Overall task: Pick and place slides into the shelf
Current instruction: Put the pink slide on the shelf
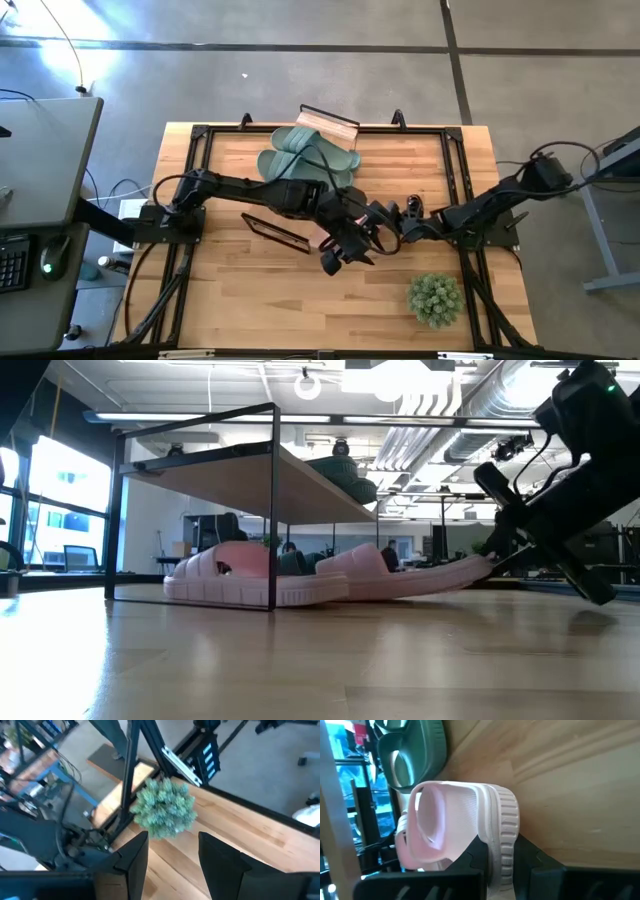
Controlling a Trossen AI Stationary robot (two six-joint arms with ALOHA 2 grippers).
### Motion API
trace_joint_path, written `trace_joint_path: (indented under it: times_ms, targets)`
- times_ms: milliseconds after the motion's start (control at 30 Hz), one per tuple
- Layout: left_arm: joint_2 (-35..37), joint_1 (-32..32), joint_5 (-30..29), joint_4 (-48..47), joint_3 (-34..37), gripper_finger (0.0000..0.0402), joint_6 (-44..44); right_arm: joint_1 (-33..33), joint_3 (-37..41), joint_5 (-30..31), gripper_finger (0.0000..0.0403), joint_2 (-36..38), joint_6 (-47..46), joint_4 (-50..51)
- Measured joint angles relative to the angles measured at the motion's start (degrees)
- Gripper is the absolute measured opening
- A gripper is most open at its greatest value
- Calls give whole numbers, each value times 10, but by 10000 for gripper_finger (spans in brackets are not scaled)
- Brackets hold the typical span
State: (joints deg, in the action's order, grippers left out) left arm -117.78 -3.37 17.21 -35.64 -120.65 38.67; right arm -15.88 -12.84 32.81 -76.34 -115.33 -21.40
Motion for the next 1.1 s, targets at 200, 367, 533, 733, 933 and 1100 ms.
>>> trace_joint_path:
  times_ms: [200, 367, 533, 733, 933, 1100]
  targets:
    - [1, 0, 4, 8, 3, 156, -1, 4, -13, 10, 20, -50, -16, -43]
    - [1, 0, 4, 15, 2, 156, -1, 6, -42, 9, 21, -91, -12, -53]
    - [1, 0, 4, 10, 2, 156, -2, 8, -55, 17, 21, -137, -6, -110]
    - [1, 0, 4, 8, 2, 156, -2, 10, -80, 30, 21, -164, -7, -115]
    - [1, 0, 17, 7, 2, 156, -2, 20, -83, 12, 34, -170, -3, -113]
    - [1, 0, 18, 7, 2, 156, -2, 28, -83, 4, 89, -170, 8, -117]
